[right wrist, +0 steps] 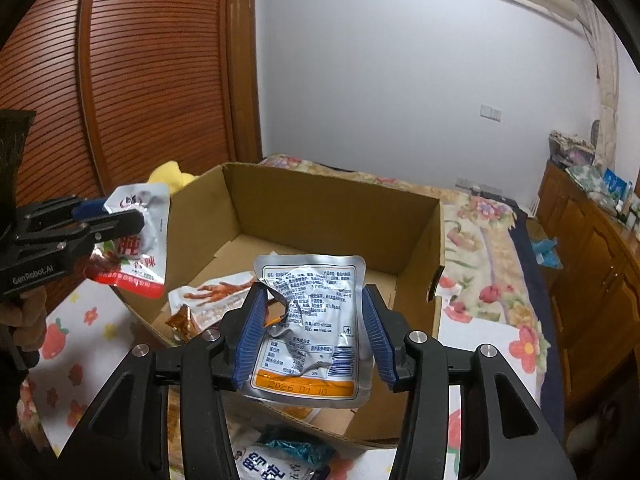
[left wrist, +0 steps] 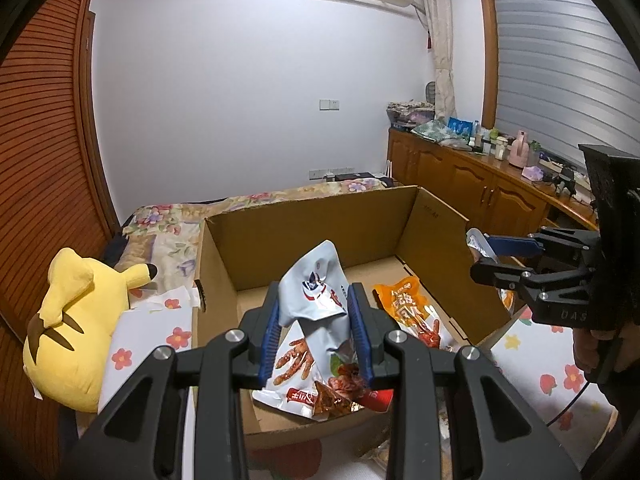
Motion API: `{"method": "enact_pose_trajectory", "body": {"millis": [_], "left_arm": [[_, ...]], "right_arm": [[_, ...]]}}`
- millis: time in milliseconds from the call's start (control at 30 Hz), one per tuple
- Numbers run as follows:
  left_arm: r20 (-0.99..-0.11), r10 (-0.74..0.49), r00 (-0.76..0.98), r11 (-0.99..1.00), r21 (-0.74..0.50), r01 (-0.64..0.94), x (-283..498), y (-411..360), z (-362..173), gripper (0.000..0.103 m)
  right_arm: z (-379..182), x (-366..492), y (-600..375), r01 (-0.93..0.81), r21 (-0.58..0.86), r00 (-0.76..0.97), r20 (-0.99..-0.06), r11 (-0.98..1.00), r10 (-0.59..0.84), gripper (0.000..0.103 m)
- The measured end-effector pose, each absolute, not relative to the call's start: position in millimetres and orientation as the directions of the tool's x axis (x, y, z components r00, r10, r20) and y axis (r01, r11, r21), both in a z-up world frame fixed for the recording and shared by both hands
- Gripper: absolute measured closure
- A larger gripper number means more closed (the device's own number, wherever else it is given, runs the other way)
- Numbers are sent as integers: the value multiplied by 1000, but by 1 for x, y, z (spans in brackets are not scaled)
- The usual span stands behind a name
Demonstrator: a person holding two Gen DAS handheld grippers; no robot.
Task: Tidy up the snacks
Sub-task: 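Carry both held packets up and over the cardboard box, then open right tool dropping silver packet into box while left tool drops duck packet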
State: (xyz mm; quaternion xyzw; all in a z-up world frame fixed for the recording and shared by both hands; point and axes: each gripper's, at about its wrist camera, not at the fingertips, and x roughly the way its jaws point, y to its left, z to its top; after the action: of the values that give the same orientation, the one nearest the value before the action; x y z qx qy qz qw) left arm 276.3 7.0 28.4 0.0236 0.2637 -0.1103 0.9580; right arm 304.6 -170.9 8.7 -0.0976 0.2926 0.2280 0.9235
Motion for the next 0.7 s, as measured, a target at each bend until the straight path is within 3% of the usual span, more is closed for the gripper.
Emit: {"method": "enact_pose_trajectory", "body": {"millis": [400,500,700], "left_arm": [[-546,-160,822,981,4,193,292,10,23,72],[-556,-140,820,983,21,182,294,7,20,72],[-558,-137,818,983,23,181,296,3,18,72]], "right_arm": [[1,310,-180,-466,-24,709,-609,885,357,47],[-1,312,-180,-461,-29,706,-617,887,347,38],[-2,309,-185,-456,-21,705,-618,889,347,37]]}}
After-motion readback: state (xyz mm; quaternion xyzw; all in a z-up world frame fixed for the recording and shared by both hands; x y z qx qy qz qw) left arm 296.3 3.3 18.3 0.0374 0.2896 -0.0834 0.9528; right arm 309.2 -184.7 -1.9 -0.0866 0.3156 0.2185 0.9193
